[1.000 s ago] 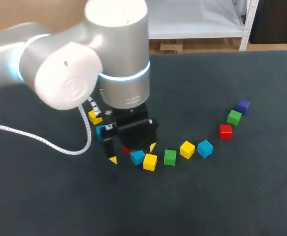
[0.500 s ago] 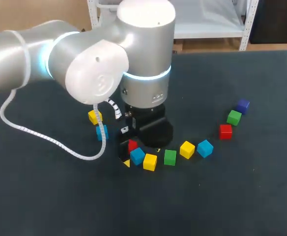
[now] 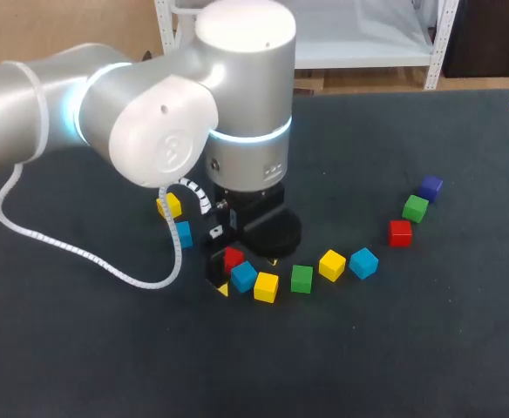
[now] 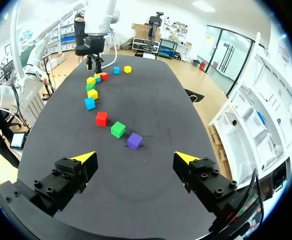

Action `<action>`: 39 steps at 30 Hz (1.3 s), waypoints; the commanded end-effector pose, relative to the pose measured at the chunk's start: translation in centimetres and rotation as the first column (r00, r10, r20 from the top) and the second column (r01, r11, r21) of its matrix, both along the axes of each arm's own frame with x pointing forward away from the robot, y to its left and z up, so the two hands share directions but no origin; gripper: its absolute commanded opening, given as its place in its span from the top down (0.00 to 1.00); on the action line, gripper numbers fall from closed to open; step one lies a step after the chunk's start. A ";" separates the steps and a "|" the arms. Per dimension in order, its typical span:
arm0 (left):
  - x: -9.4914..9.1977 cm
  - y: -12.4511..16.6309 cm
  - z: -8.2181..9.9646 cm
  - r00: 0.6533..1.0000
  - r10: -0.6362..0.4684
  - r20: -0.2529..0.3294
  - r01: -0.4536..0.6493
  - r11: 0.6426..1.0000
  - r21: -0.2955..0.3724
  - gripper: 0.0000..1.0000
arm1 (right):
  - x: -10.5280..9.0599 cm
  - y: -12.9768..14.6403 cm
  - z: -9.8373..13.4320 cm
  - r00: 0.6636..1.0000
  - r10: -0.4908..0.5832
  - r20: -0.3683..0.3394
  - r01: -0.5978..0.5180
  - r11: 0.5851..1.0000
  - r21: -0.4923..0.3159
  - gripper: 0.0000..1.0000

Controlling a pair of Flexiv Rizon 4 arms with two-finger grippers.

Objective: Place the blue cubes, place green cubes on the blue cubes, place the yellow cubes on the green cubes, then place the red cubes on the yellow cubes, and place purple cube on the red cubes.

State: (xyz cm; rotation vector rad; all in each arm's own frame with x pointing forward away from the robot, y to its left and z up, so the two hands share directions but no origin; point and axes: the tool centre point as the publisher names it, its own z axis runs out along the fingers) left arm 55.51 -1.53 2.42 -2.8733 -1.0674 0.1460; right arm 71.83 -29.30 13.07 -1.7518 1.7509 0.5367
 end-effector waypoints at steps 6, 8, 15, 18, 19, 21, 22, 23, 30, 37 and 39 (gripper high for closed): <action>1.2 0.8 -0.8 0.999 0.044 0.020 -0.044 0.999 0.012 0.00 | -0.1 0.0 0.0 1.000 0.000 0.002 0.000 1.000 0.001 0.00; 1.3 0.9 -1.0 0.999 0.049 0.020 -0.049 0.999 0.015 0.00 | -0.1 0.0 0.0 1.000 0.000 0.002 0.000 1.000 0.001 0.00; 1.4 1.0 -1.6 0.998 0.065 0.019 -0.065 0.997 0.029 0.10 | -0.1 0.0 0.0 1.000 0.000 0.002 0.000 1.000 0.001 0.00; 1.5 0.9 -1.6 0.997 0.073 0.021 -0.074 0.997 0.026 0.23 | -0.1 0.0 0.0 1.000 0.000 0.002 0.000 1.000 0.001 0.00; 1.5 0.8 -1.6 0.997 0.077 0.022 -0.078 0.997 0.025 0.25 | -0.1 0.0 0.0 1.000 0.000 0.002 0.000 1.000 0.001 0.00; 1.6 0.7 -1.7 0.996 0.081 0.022 -0.081 0.996 0.024 0.42 | -0.1 0.0 0.0 1.000 0.000 0.002 0.000 1.000 0.001 0.00; 1.6 0.6 -1.7 0.996 0.082 0.023 -0.083 0.996 0.024 0.51 | -0.1 0.0 0.0 1.000 0.000 0.002 0.000 1.000 0.001 0.00; 1.6 0.5 -1.7 0.996 0.083 0.023 -0.084 0.996 0.024 0.51 | -0.1 0.0 0.0 1.000 0.000 0.002 0.000 1.000 0.001 0.00; 1.7 0.6 -2.1 0.995 0.100 0.022 -0.100 0.995 0.029 0.71 | -0.1 0.0 0.0 1.000 0.000 0.002 0.000 1.000 0.001 0.00; 2.0 1.2 -1.6 0.989 0.141 0.032 -0.142 0.990 0.024 1.00 | -0.1 0.0 0.0 1.000 0.000 0.002 0.000 1.000 0.001 0.00; 2.2 1.2 -1.2 0.988 0.150 0.033 -0.151 0.988 0.019 1.00 | -0.1 0.0 0.0 1.000 0.000 0.002 0.000 1.000 0.001 0.00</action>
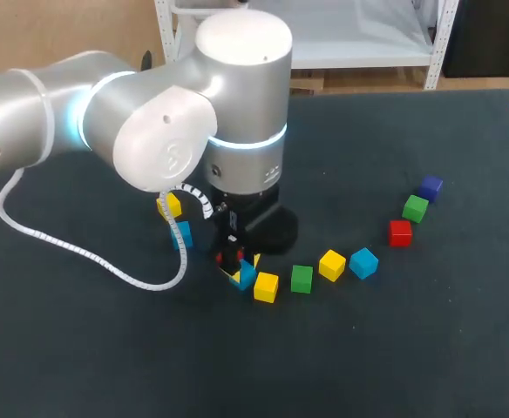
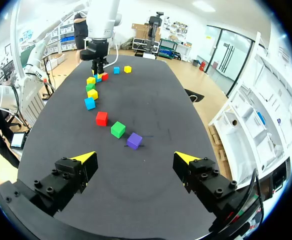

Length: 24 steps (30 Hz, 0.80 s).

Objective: Place the blue cubes, place green cubes on the blue cubes, place the yellow cubes on the green cubes, then place the red cubes on the yellow cubes, and place purple cube on the red cubes.

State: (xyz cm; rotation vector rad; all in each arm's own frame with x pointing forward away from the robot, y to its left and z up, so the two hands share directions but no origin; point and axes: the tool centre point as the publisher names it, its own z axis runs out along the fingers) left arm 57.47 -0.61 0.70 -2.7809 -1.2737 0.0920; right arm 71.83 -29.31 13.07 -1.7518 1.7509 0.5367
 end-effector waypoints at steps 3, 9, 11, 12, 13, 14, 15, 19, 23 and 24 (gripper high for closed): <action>0.8 0.1 1.3 1.000 0.024 0.008 -0.024 1.000 -0.020 1.00 | -0.1 0.0 0.0 1.000 0.000 0.002 0.000 1.000 0.001 0.00; 3.2 -1.4 3.9 0.992 0.122 0.028 -0.120 0.992 -0.047 1.00 | -0.1 0.0 0.0 1.000 0.000 0.002 0.000 1.000 0.001 0.00; 4.2 -2.1 4.4 0.984 0.173 0.041 -0.172 0.985 -0.030 1.00 | -0.1 0.0 0.0 1.000 0.000 0.002 0.000 1.000 0.001 0.00; 4.7 -2.4 4.6 0.980 0.194 0.041 -0.192 0.981 -0.032 1.00 | -0.1 0.0 0.0 1.000 0.000 0.002 0.000 1.000 0.001 0.00; 5.2 -2.8 4.8 0.974 0.222 0.052 -0.221 0.975 -0.028 1.00 | -0.1 0.0 0.0 1.000 0.000 0.002 0.000 1.000 0.001 0.00; 5.7 -3.2 4.8 0.969 0.239 0.055 -0.239 0.971 -0.016 1.00 | -0.1 0.0 0.0 1.000 0.000 0.002 0.000 1.000 0.001 0.00; 6.1 -3.7 4.9 0.967 0.248 0.065 -0.247 0.969 -0.016 1.00 | -0.1 0.0 0.0 1.000 0.000 0.002 0.000 1.000 0.001 0.00; 7.8 -5.5 4.9 0.947 0.314 0.069 -0.316 0.949 0.009 1.00 | -0.1 0.0 0.0 1.000 0.000 0.002 0.000 1.000 0.001 0.00; 9.5 -7.2 4.6 0.934 0.354 0.057 -0.355 0.935 0.011 1.00 | -0.1 0.0 0.0 1.000 0.000 0.002 0.000 1.000 0.001 0.00; 9.9 -7.6 4.6 0.931 0.360 0.055 -0.361 0.933 0.008 1.00 | -0.1 0.0 0.0 1.000 0.000 0.002 0.000 1.000 0.001 0.00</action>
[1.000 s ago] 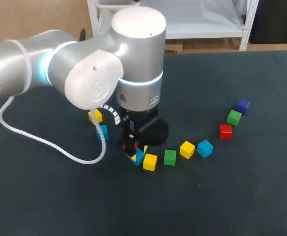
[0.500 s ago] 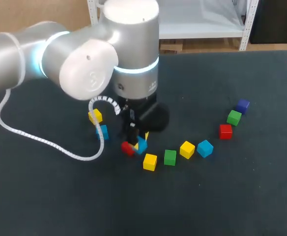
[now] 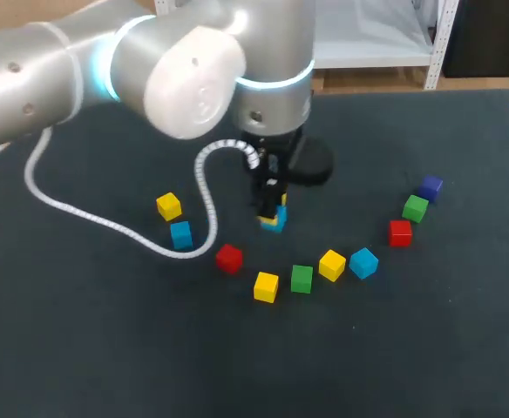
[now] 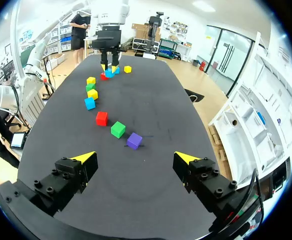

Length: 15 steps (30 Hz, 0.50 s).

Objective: Place the blue cubes, place green cubes on the blue cubes, place the yellow cubes on the green cubes, then place the red cubes on the yellow cubes, and place purple cube on the red cubes.

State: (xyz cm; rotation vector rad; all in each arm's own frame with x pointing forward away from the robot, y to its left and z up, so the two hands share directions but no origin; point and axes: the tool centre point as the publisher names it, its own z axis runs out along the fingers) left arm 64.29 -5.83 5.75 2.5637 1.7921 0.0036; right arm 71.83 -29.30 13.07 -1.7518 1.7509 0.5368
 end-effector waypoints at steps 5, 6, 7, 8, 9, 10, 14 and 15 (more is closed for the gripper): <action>5.3 -3.8 -0.6 0.991 0.108 -0.075 -0.105 0.993 0.049 1.00 | -0.1 0.0 0.0 1.000 0.000 0.002 0.000 1.000 0.001 0.00; 5.7 -3.9 -0.7 0.988 0.130 -0.086 -0.127 0.991 0.045 1.00 | -0.1 0.0 0.0 1.000 0.000 0.002 0.000 1.000 0.001 0.00; 6.0 -4.1 -0.8 0.983 0.158 -0.089 -0.153 0.987 0.052 1.00 | -0.1 0.0 0.0 1.000 0.000 0.002 0.000 1.000 0.001 0.00; 6.3 -4.2 -0.9 0.979 0.178 -0.097 -0.174 0.984 0.049 1.00 | -0.1 0.0 0.0 1.000 0.000 0.002 0.000 1.000 0.001 0.00; 6.5 -4.3 -1.0 0.974 0.200 -0.106 -0.196 0.979 0.048 1.00 | -0.1 0.0 0.0 1.000 0.000 0.002 0.000 1.000 0.001 0.00; 6.7 -4.4 -1.1 0.967 0.231 -0.112 -0.226 0.973 0.055 1.00 | -0.1 0.0 0.0 1.000 0.000 0.002 0.000 1.000 0.001 0.00; 7.2 -4.4 -1.6 0.929 0.339 -0.150 -0.331 0.941 0.072 1.00 | -0.1 0.0 0.0 1.000 0.000 0.002 0.000 1.000 0.001 0.00; 7.3 -4.4 -1.8 0.918 0.362 -0.161 -0.356 0.932 0.067 1.00 | -0.1 0.0 0.0 1.000 0.000 0.002 0.000 1.000 0.001 0.00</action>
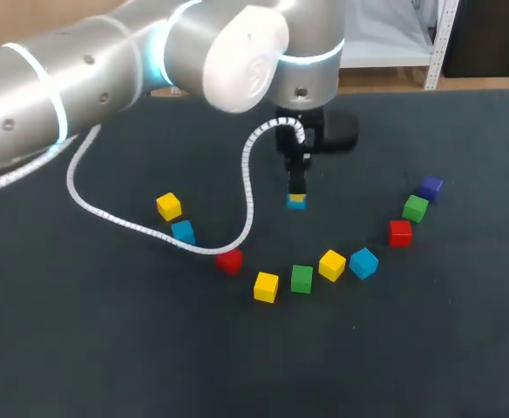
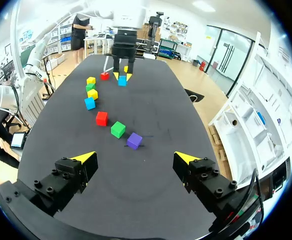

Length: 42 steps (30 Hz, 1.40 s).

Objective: Place the blue cubes, place green cubes on the blue cubes, place the yellow cubes on the green cubes, then place the red cubes on the yellow cubes, and place purple cube on the red cubes.

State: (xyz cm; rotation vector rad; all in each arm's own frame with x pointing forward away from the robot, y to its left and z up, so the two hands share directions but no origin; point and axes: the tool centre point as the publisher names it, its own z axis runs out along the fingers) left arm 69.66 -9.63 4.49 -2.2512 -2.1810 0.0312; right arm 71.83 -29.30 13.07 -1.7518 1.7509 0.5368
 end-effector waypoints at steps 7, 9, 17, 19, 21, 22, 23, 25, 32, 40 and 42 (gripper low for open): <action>1.5 -0.2 -1.4 0.975 0.150 -0.161 -0.149 0.989 0.020 1.00 | 0.0 0.0 0.0 1.000 0.000 0.002 0.000 1.000 0.001 0.00; 1.4 0.0 -1.5 0.974 0.163 -0.156 -0.162 0.987 0.022 1.00 | 0.0 0.0 0.0 1.000 0.000 0.002 0.000 1.000 0.001 0.00; 0.9 0.8 -1.8 0.974 0.183 -0.134 -0.182 0.983 0.021 1.00 | 0.0 0.0 0.0 1.000 0.000 0.002 0.000 1.000 0.001 0.00; 0.8 1.0 -1.9 0.974 0.184 -0.132 -0.184 0.983 0.016 1.00 | 0.0 0.0 0.0 1.000 0.000 0.002 0.000 1.000 0.001 0.00; 0.7 1.2 -1.9 0.976 0.178 -0.124 -0.178 0.984 0.013 1.00 | 0.0 0.0 0.0 1.000 0.000 0.002 0.000 1.000 0.001 0.00; 0.6 1.3 -2.0 0.978 0.173 -0.118 -0.172 0.985 0.015 1.00 | 0.0 0.0 0.0 1.000 0.000 0.002 0.000 1.000 0.001 0.00; 0.4 1.4 -2.0 0.979 0.169 -0.114 -0.168 0.986 0.015 1.00 | 0.0 0.0 0.0 1.000 0.000 0.002 0.000 1.000 0.001 0.00; 0.3 1.6 -2.0 0.981 0.162 -0.102 -0.161 0.987 0.017 1.00 | 0.0 0.0 0.0 1.000 0.000 0.002 0.000 1.000 0.001 0.00; -0.1 2.2 -2.3 0.988 0.138 -0.062 -0.137 0.990 0.024 1.00 | 0.0 0.0 0.0 1.000 0.000 0.002 0.000 1.000 0.001 0.00; 0.1 2.6 -2.2 0.988 0.148 -0.038 -0.148 0.989 0.005 1.00 | 0.0 0.0 0.0 1.000 0.000 0.002 0.000 1.000 0.001 0.00; 0.1 2.5 -2.2 0.989 0.144 -0.033 -0.144 0.990 0.002 1.00 | 0.0 0.0 0.0 1.000 0.000 0.002 0.000 1.000 0.001 0.00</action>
